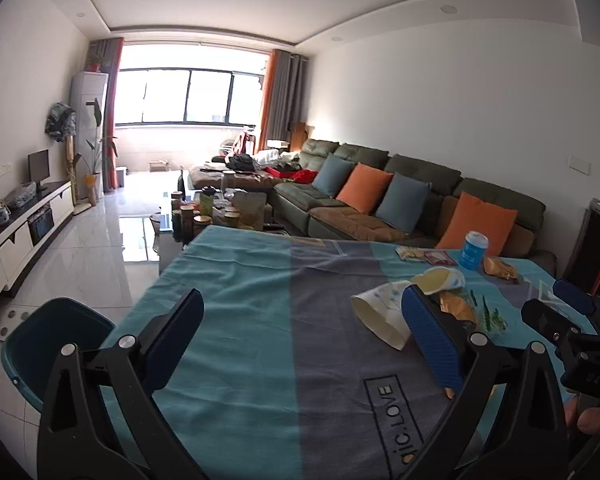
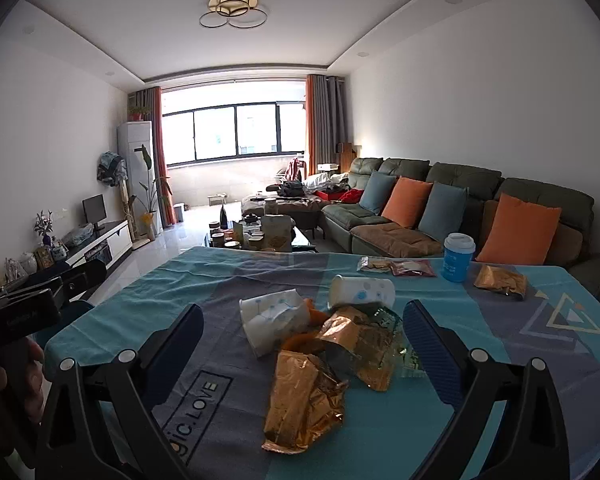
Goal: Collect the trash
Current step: 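Reach both tools toward the pile of wrappers on the table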
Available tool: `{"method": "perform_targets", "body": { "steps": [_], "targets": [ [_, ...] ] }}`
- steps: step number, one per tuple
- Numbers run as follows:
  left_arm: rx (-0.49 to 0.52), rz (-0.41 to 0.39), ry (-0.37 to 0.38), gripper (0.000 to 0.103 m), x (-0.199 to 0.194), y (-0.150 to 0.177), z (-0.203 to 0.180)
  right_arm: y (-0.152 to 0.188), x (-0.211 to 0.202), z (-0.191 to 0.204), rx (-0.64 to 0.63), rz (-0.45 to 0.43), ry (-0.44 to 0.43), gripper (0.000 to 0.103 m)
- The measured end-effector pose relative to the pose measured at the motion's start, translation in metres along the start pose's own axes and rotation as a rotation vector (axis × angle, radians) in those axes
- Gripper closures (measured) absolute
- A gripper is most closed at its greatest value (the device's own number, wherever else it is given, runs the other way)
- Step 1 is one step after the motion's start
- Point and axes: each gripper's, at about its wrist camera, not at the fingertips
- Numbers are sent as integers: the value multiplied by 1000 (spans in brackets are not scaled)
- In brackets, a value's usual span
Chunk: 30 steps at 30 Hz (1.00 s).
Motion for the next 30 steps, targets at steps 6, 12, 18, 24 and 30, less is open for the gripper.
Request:
{"method": "perform_targets", "body": {
  "steps": [6,12,18,24,30],
  "targets": [
    [33,54,66,5,10,12,-24,15,-8,-18,50,38,59,7],
    [75,82,93,5,22,18,-42,31,4,-20,73,119,54,7],
    [85,146,131,5,38,27,-56,30,15,-39,110,151,72,7],
    [146,205,194,5,49,43,-83,27,24,-81,182,192,130,7],
    [189,225,270,5,53,52,-112,25,42,-115,263,237,112,7]
  ]
}}
Point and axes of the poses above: each gripper's, at about its wrist camera, not at the fingertips, and x roughly the way its jaws point, z to its left, y to its underside, and after that the axes turned 12 degrees about -y, right-handed
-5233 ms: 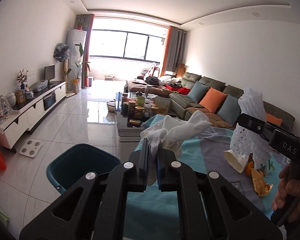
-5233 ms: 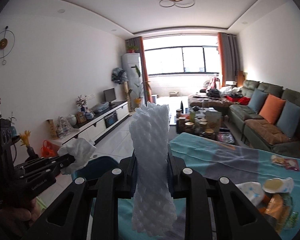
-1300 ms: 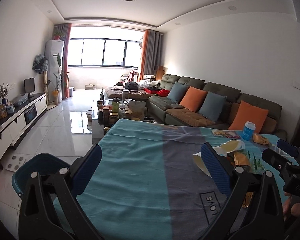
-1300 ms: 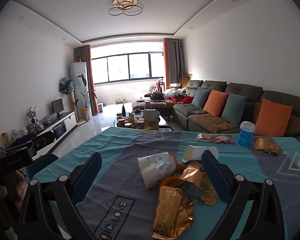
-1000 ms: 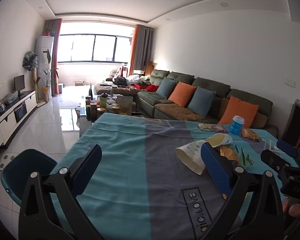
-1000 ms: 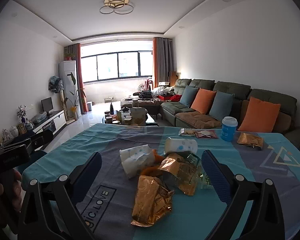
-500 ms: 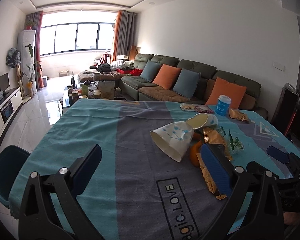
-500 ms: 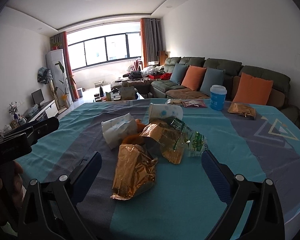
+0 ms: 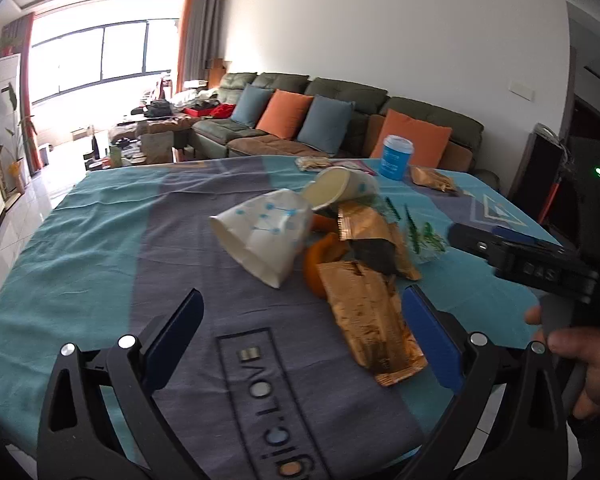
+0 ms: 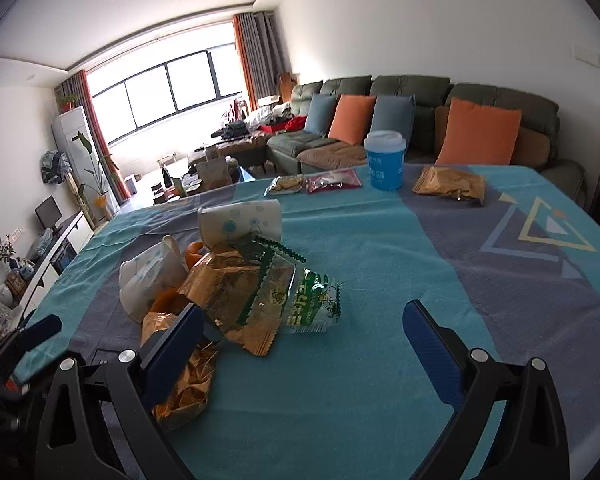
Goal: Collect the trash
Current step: 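Reach both tools toward the pile of wrappers on the table, then grasp the gold wrapper with left tool while right tool grasps green-printed bag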
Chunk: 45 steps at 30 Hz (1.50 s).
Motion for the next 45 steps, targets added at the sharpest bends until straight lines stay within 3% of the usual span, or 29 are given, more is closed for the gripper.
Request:
{"method": "perform_targets", "body": {
  "steps": [9,20,24,34,42,45],
  "targets": [
    [52,56,85,6,18,6,-39,-18,41,-15,37,112,-87,11],
    [27,164,75,6,56,8,-52,-17,57,-20,44,166,-113,28],
    [39,173,83,20,59,10,-56,-16,58,-23,50,177,-121,37],
    [54,173,67,39,54,15,-55,-12,55,-25,60,178,-124,50],
    [64,148,102,65,40,17,-51,-7,41,-29,83,147,-122,65],
    [65,137,112,70,35,17,-51,-5,36,-30,85,140,-119,66]
  ]
}}
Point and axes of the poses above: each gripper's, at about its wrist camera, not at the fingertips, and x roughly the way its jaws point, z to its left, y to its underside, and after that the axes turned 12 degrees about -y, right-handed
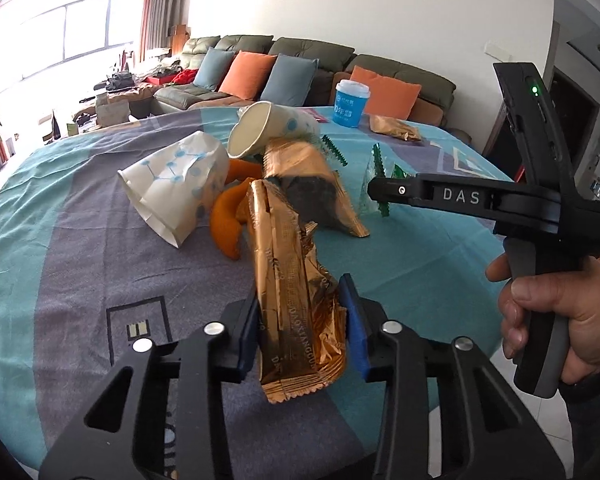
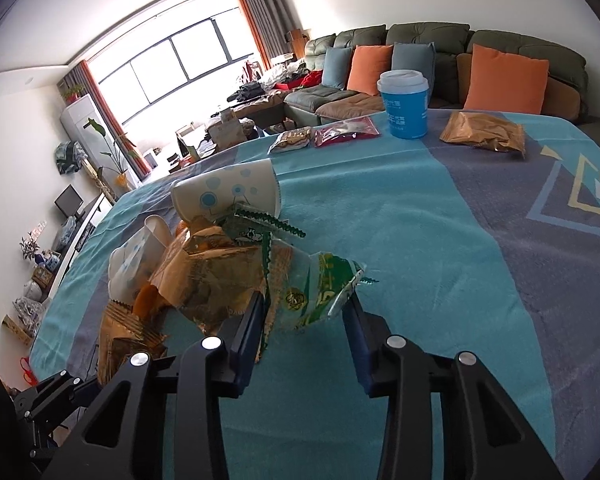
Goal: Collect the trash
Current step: 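Grasp the gold wrapper with left tool while right tool grasps green-printed bag, then carry the gold wrapper and green bag over the teal bin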
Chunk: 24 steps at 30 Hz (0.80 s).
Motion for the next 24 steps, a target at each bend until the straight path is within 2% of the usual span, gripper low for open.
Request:
{"method": "perform_targets", "body": {
  "steps": [13,14,15,24],
  "targets": [
    [-39,-97,-6,72,-33,-6,15,-1,-33,25,-74,-73,8,71],
    [-46,-108,-13,72,-37,-6,18,-2,-36,30,-86,-80,7,74],
    [-53,-114,-17,72,-40,-7,21,-2,-40,37,-99,-86,8,80],
    [-106,-168,-59,72,-67,-6,47,-1,-50,72,-178,-106,2,80]
  ]
}}
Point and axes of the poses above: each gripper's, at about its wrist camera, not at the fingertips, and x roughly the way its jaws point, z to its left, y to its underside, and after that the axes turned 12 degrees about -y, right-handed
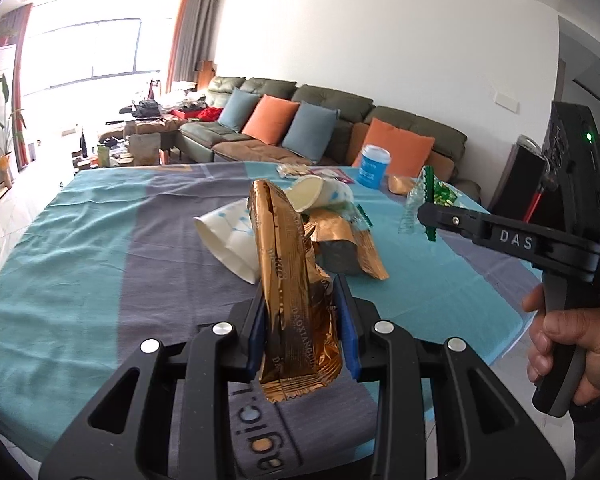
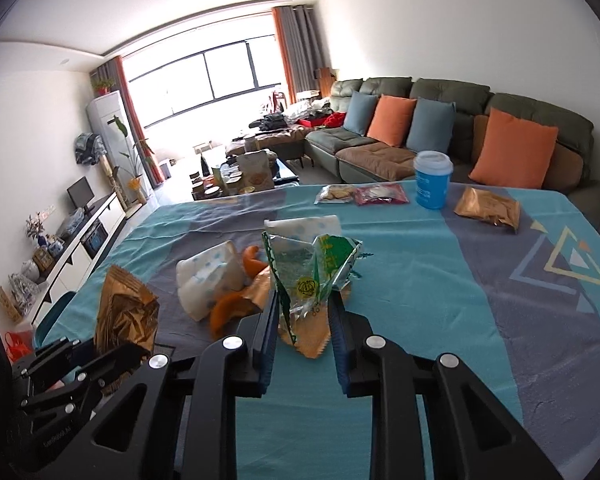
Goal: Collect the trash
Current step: 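Carry the gold wrapper and green bag over the teal bin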
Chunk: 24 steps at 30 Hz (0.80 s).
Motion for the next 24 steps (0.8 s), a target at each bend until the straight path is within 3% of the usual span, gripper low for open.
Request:
{"method": "perform_targets", "body": {
  "steps": [10,24],
  "targets": [
    [-79,-57,-99,72,-31,0,48,-8,5,52,-102,5,-66,80],
    [-212,-156,-331,72,-89,2,139,-23,52,160,-262,37,-277,80]
  ]
}}
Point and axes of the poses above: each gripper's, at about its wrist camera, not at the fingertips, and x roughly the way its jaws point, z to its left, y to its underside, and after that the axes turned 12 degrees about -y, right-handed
